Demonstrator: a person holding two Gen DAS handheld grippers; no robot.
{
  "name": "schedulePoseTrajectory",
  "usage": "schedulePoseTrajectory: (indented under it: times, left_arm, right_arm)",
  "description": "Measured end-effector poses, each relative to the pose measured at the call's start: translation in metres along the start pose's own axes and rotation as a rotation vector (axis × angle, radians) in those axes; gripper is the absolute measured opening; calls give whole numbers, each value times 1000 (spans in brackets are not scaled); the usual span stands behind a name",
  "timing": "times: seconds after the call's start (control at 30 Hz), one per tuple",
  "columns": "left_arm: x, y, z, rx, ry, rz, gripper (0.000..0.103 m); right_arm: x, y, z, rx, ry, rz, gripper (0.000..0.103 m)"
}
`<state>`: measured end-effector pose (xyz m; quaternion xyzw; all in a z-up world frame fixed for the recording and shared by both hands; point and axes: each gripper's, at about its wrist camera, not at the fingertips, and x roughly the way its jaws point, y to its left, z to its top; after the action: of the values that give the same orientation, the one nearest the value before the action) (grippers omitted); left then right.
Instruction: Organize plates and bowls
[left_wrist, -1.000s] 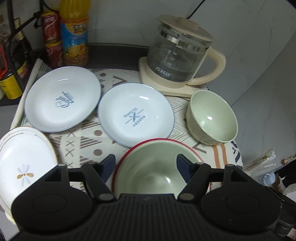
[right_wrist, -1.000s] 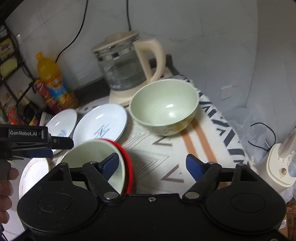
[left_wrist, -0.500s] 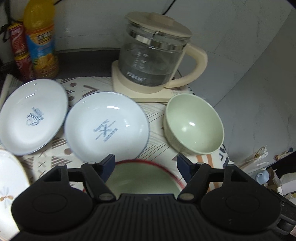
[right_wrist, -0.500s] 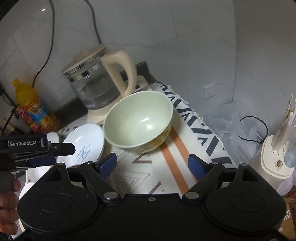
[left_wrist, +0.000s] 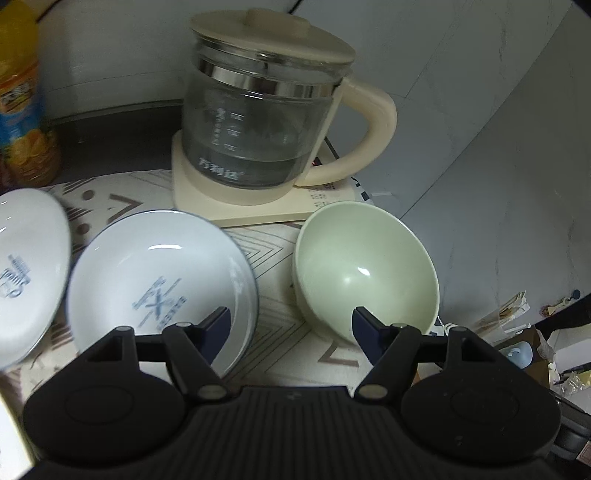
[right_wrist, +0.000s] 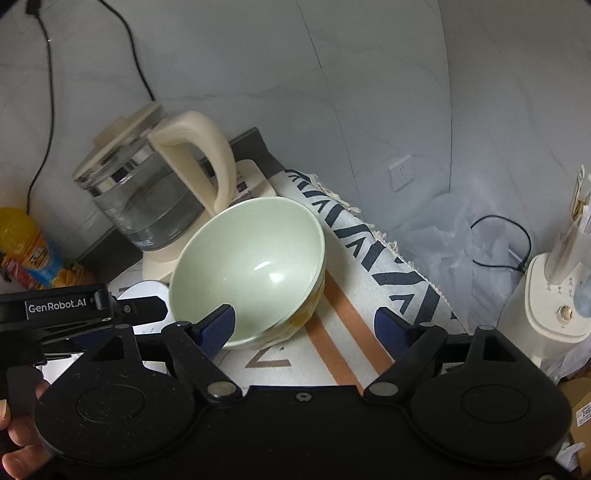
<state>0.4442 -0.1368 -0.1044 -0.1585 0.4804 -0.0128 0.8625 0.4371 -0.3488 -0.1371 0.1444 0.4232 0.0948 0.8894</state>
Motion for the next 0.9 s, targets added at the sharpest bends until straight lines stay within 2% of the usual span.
schedulePoseTrajectory:
  times: [0.2, 0.3, 0.43, 0.57, 0.67, 0.7, 0.73, 0.9]
  left_arm:
    - [27, -5, 10, -10, 30, -34, 64]
    - [40, -6, 12, -30, 57, -37, 57]
    - [53, -9, 14, -21, 82, -42, 46]
    - [67, -5, 15, -50, 121, -34, 28]
    - [75, -3, 15, -58, 135, -17, 21]
    - [78, -2, 16, -64, 140, -14, 19]
    - [81, -1, 16, -70, 146, -15, 15]
    - [84, -3, 18, -63, 150, -8, 11]
  right_arm:
    - [20, -5, 7, 52, 27, -18, 74]
    - [34, -3, 9, 52, 55, -23, 72]
    - [50, -3, 11, 73, 87, -40, 62]
    - [63, -4, 10, 82, 120, -52, 54]
    - [74, -7, 8, 95, 144, -46, 43]
    - [77, -7, 7, 103, 152, -35, 35]
    - [79, -7, 7, 107, 155, -16, 21]
    - [73, 3, 7, 60, 140, -12, 21]
